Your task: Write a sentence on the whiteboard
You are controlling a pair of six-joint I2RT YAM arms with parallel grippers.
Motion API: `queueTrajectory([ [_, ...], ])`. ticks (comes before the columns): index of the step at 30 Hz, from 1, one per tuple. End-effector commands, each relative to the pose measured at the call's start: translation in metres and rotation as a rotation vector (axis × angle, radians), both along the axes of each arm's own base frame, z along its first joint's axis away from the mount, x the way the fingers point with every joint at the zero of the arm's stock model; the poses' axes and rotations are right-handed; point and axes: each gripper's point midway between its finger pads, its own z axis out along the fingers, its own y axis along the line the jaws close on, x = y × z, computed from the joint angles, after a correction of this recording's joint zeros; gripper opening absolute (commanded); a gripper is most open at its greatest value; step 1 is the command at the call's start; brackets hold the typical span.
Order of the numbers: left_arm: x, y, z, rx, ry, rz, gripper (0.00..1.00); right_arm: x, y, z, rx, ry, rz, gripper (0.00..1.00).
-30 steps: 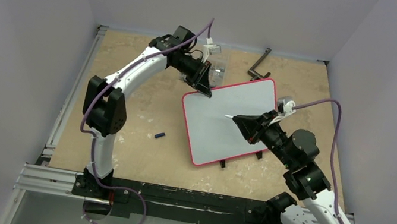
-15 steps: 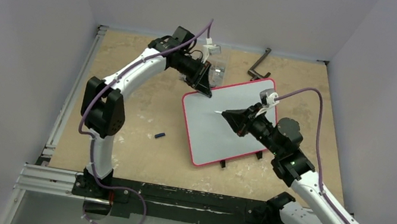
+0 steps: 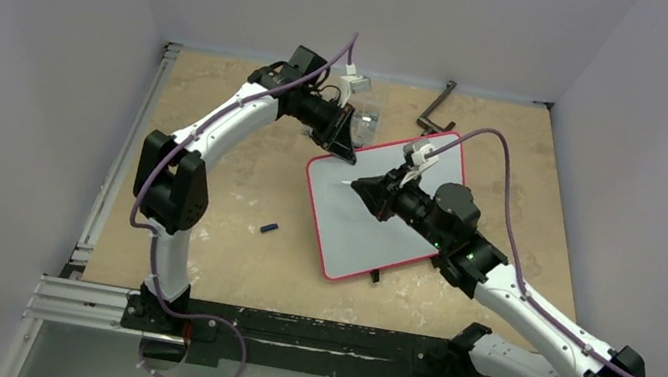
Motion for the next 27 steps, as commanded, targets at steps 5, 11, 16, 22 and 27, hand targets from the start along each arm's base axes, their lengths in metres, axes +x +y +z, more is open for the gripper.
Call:
queueTrajectory([
  [5, 0.005, -0.001, 0.027, -0.023, -0.147, 0.009, 0.00, 0.015, 0.020, 0.031, 0.015, -0.109, -0.030, 0.00],
  [11, 0.006, 0.000, 0.027, -0.020, -0.153, 0.013, 0.00, 0.019, 0.036, 0.025, -0.020, -0.113, -0.014, 0.00],
  [16, 0.005, 0.000, 0.027, -0.020, -0.151, 0.012, 0.00, 0.024, 0.045, 0.026, -0.030, -0.117, -0.010, 0.00],
  [22, 0.004, 0.000, 0.027, -0.021, -0.147, 0.011, 0.00, 0.033, 0.050, 0.022, -0.058, -0.116, -0.046, 0.00],
  [27, 0.003, 0.000, 0.027, -0.022, -0.147, 0.012, 0.00, 0.040, 0.050, 0.015, -0.079, -0.111, -0.076, 0.00],
])
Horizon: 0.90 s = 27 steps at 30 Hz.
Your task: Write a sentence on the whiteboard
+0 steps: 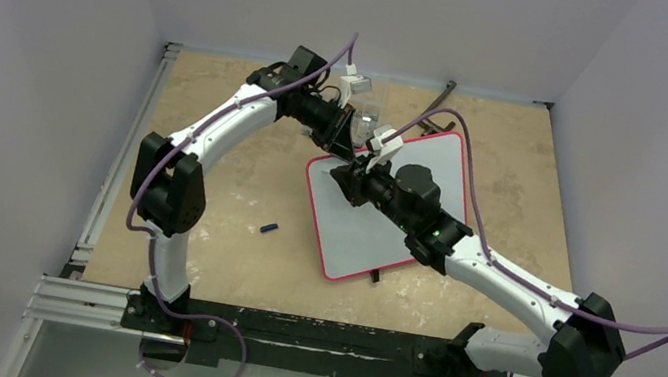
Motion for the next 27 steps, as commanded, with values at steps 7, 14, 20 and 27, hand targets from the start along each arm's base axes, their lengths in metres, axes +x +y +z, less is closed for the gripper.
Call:
queueTrajectory([
  [7, 0.005, 0.000, 0.023, -0.021, -0.134, 0.006, 0.00, 0.013, 0.000, 0.018, -0.014, -0.074, -0.080, 0.00],
  [14, 0.005, 0.000, 0.023, -0.022, -0.138, 0.006, 0.00, 0.010, -0.012, 0.001, -0.068, -0.062, -0.128, 0.00],
  [20, 0.006, 0.000, 0.023, -0.021, -0.137, 0.007, 0.00, 0.007, -0.023, -0.014, -0.099, -0.038, -0.160, 0.00],
  [27, 0.005, 0.000, 0.023, -0.019, -0.138, 0.007, 0.00, 0.004, -0.026, -0.010, -0.101, -0.036, -0.163, 0.00],
])
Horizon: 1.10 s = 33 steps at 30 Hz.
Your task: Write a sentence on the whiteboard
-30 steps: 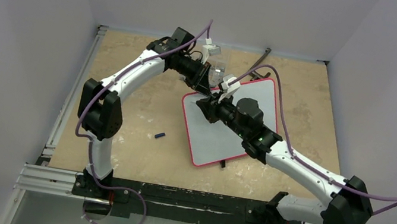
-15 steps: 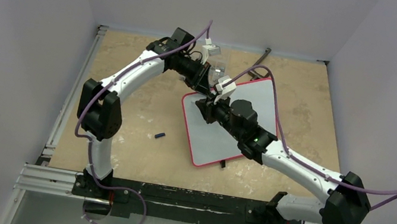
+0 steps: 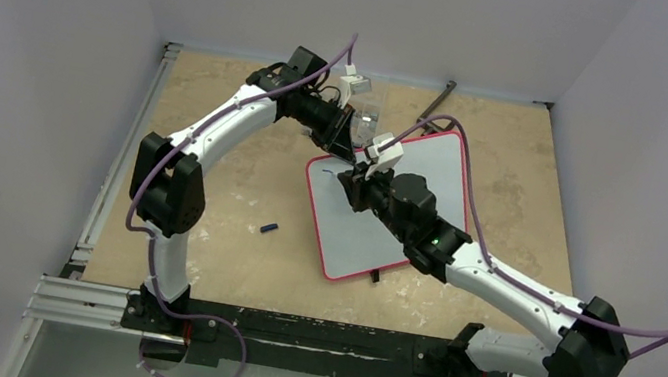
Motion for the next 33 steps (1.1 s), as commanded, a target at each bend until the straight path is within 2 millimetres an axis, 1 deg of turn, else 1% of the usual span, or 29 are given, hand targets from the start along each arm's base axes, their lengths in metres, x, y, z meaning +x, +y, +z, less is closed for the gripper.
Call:
queueTrajectory([
  [1, 0.005, 0.000, 0.024, -0.024, -0.126, 0.003, 0.00, 0.000, -0.009, 0.007, -0.017, -0.017, -0.031, 0.00],
  [6, 0.004, 0.000, 0.025, -0.025, -0.128, 0.002, 0.00, -0.009, -0.006, 0.033, 0.049, -0.046, 0.012, 0.00],
  [9, 0.004, 0.000, 0.024, -0.024, -0.126, 0.002, 0.00, -0.011, -0.008, 0.049, 0.082, -0.067, 0.012, 0.00],
  [13, 0.003, 0.000, 0.025, -0.025, -0.125, 0.001, 0.00, -0.006, -0.013, 0.059, 0.093, -0.087, -0.025, 0.00],
  [28, 0.001, 0.000, 0.026, -0.026, -0.126, 0.000, 0.00, 0.014, -0.003, 0.039, 0.026, -0.054, -0.076, 0.00],
  [33, 0.000, 0.000, 0.027, -0.027, -0.127, -0.001, 0.00, 0.014, -0.001, 0.031, 0.003, -0.043, -0.064, 0.00],
])
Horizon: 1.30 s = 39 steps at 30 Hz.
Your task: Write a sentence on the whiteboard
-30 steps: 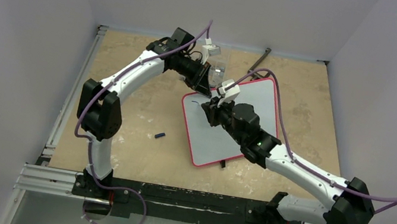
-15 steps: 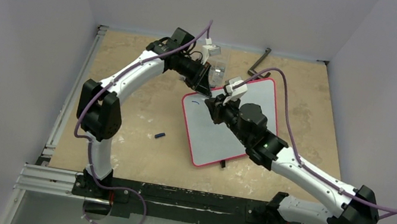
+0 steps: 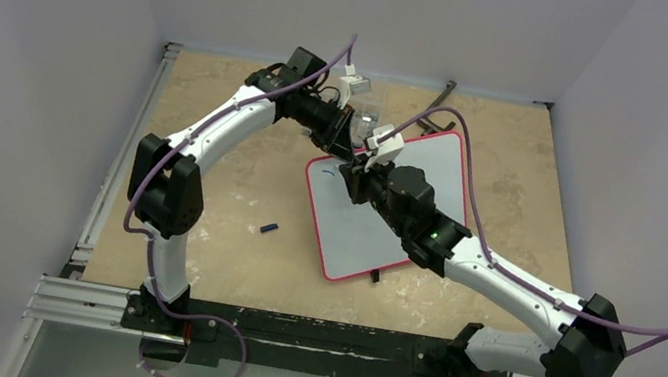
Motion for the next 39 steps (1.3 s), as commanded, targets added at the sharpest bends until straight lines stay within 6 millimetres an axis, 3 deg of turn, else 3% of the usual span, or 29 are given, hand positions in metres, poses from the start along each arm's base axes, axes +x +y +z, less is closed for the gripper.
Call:
queueTrajectory([
  [1, 0.002, 0.000, 0.026, -0.028, -0.128, -0.005, 0.00, 0.004, 0.002, 0.016, 0.010, -0.035, -0.008, 0.00],
  [13, 0.002, -0.001, 0.026, -0.028, -0.129, -0.005, 0.00, -0.010, 0.000, -0.023, -0.022, 0.042, 0.031, 0.00],
  [28, 0.001, -0.001, 0.026, -0.030, -0.129, -0.006, 0.00, -0.016, -0.008, -0.033, -0.030, 0.067, 0.020, 0.00],
  [39, 0.000, 0.000, 0.028, -0.030, -0.133, -0.006, 0.00, -0.035, -0.025, -0.065, -0.065, 0.135, 0.032, 0.00],
])
